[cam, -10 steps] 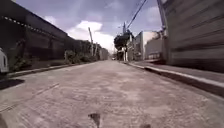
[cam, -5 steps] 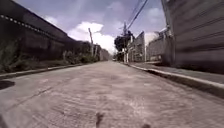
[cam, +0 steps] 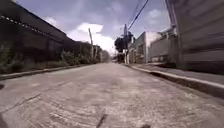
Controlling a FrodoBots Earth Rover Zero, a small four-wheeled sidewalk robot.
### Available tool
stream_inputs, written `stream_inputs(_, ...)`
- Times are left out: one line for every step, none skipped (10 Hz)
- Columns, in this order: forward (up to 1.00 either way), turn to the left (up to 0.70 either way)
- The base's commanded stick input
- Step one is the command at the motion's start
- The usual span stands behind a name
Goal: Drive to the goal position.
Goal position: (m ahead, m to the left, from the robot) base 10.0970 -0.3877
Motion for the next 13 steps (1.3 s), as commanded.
stream_inputs(0.85,0.01)
stream_inputs(0.85,0.01)
stream_inputs(0.85,0.01)
stream_inputs(0.85,0.01)
stream_inputs(0.85,0.01)
stream_inputs(0.85,0.01)
stream_inputs(0.85,0.01)
stream_inputs(0.85,0.01)
stream_inputs(0.85,0.01)
stream_inputs(0.85,0.01)
stream_inputs(0.85,0.01)
stream_inputs(0.85,-0.22)
stream_inputs(0.85,-0.33)
